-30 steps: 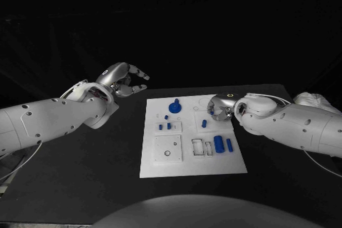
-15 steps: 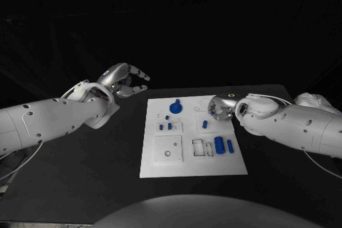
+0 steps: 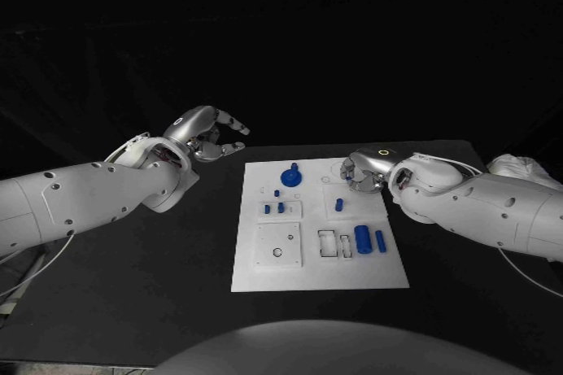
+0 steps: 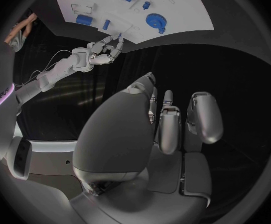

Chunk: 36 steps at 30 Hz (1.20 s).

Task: Assemble the parts on the task board

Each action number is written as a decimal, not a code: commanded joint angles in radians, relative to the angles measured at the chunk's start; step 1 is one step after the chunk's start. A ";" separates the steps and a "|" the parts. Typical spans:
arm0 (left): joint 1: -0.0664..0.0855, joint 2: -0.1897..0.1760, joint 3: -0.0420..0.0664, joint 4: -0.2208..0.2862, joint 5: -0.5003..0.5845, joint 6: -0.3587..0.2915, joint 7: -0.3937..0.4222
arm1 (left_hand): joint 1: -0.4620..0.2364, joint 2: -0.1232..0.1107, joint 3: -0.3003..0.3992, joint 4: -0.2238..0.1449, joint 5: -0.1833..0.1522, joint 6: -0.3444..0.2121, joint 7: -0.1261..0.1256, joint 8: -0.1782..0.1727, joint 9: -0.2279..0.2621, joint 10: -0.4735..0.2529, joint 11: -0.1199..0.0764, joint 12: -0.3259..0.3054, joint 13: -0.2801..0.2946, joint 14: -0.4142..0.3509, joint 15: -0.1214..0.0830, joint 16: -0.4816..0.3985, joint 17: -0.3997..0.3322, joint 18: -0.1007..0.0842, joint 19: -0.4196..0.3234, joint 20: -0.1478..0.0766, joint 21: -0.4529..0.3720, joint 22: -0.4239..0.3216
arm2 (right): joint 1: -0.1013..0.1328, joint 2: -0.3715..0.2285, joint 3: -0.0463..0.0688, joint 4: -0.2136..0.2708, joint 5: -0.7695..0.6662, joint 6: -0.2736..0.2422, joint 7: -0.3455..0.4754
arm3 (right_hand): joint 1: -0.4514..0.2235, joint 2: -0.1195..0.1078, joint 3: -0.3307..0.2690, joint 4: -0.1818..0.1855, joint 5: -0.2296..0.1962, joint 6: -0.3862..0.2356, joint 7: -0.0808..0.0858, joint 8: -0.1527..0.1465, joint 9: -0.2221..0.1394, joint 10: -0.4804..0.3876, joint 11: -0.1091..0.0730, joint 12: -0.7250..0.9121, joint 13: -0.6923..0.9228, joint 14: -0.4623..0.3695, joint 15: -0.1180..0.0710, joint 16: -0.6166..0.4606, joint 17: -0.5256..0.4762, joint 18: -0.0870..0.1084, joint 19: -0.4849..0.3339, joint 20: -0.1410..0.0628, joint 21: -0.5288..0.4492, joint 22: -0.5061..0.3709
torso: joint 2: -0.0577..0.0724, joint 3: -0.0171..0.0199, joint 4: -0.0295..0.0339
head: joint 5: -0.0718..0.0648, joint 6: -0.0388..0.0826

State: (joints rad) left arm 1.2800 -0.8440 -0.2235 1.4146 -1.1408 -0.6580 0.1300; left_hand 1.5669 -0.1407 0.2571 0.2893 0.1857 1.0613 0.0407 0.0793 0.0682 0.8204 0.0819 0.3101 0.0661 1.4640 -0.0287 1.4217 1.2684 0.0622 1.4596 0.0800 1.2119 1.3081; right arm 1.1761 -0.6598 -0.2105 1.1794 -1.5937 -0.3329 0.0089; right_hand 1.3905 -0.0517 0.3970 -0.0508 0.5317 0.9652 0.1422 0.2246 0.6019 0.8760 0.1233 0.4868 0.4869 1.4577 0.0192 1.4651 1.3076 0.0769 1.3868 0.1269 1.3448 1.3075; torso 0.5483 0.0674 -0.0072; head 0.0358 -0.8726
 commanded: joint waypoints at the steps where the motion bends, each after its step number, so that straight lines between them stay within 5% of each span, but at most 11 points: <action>1: -0.001 0.000 0.000 0.000 -0.005 0.014 -0.004 | 0.007 0.000 0.003 0.000 0.001 0.001 0.008 -0.005 -0.001 0.008 0.000 0.003 -0.001 0.038 0.002 -0.004 -0.002 0.010 0.002 0.000 -0.003 0.167 | 0.003 -0.003 0.001 0.005 0.017 -0.051 0.022 | 0.000 0.009 -0.006 -0.001 -0.004 0.007 0.001 0.004 0.003 0.046 -0.038 -0.005 -0.001 0.014 0.000 0.004 0.115 -0.016 0.007 0.001 0.004 0.184 | 0.000 -0.0003 -0.0001 | 0.005 0.000; 11: -0.003 -0.001 0.000 -0.003 -0.005 0.021 -0.009 | 0.008 0.000 0.004 0.000 0.000 0.000 0.008 -0.006 -0.001 0.008 0.000 0.004 -0.001 0.036 0.002 -0.006 -0.006 0.010 0.001 0.000 -0.007 0.166 | 0.061 -0.066 0.003 0.126 0.031 -0.041 0.009 | -0.003 0.004 -0.010 -0.001 0.000 0.008 0.000 0.007 0.012 0.053 -0.039 -0.008 -0.007 0.019 -0.001 0.009 0.120 -0.018 0.015 0.000 0.014 0.187 | -0.002 -0.0014 -0.0008 | 0.011 0.000; 19: -0.007 0.011 0.000 -0.012 -0.005 0.027 -0.009 | 0.008 -0.001 0.004 0.000 -0.001 -0.002 0.008 -0.007 -0.001 0.008 0.000 0.003 -0.002 0.034 0.003 -0.008 -0.010 0.011 -0.001 0.000 -0.011 0.165 | 0.091 -0.105 0.004 0.288 0.069 -0.015 -0.001 | -0.005 0.002 -0.014 -0.002 -0.013 0.008 0.000 0.008 0.020 0.062 -0.040 -0.011 -0.014 0.027 -0.002 0.015 0.127 -0.021 0.022 -0.001 0.023 0.190 | -0.003 -0.0008 -0.0003 | 0.015 0.000; 27: -0.014 0.018 -0.001 -0.015 -0.005 0.032 -0.005 | 0.009 -0.001 0.005 0.000 -0.001 -0.003 0.008 -0.008 -0.001 0.008 0.001 0.003 -0.002 0.034 0.003 -0.009 -0.011 0.011 -0.002 0.001 -0.014 0.164 | 0.044 -0.077 0.004 0.390 0.058 0.003 -0.005 | -0.002 0.000 -0.016 -0.005 -0.028 0.004 0.002 0.004 0.025 0.065 -0.040 -0.015 -0.019 0.028 -0.002 0.016 0.128 -0.021 0.024 -0.001 0.025 0.190 | -0.003 -0.0007 0.0006 | 0.042 0.000; 36: -0.015 0.017 -0.001 -0.010 -0.009 0.032 -0.006 | 0.011 0.000 0.006 -0.001 0.000 -0.004 0.009 -0.010 -0.001 0.007 0.002 0.003 -0.002 0.033 0.004 -0.010 -0.011 0.011 -0.003 0.001 -0.015 0.164 | -0.020 -0.022 0.004 0.376 0.005 -0.059 0.000 | 0.001 -0.003 -0.016 -0.009 -0.027 0.001 0.003 0.001 0.026 0.065 -0.039 -0.017 -0.021 0.029 -0.002 0.017 0.128 -0.020 0.022 -0.002 0.023 0.189 | 0.000 0.0001 0.0006 | 0.084 0.000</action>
State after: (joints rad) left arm 1.2647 -0.8282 -0.2249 1.4011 -1.1427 -0.6360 0.1222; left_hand 1.5668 -0.1407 0.2571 0.2892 0.1857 1.0573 0.0445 0.0745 0.0684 0.8203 0.0818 0.3100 0.0654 1.4639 -0.0288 1.4168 1.2578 0.0622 1.4596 0.0800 1.2003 1.3077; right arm 1.1607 -0.6851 -0.2066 1.5586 -1.5470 -0.3613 0.0095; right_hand 1.3897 -0.0502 0.3843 -0.0579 0.5085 0.9651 0.1421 0.2281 0.6274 0.8972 0.1233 0.4719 0.4667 1.4613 0.0157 1.4783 1.3074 0.0769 1.4060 0.1252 1.3680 1.3073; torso 0.5469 0.0671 -0.0065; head 0.1058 -0.8726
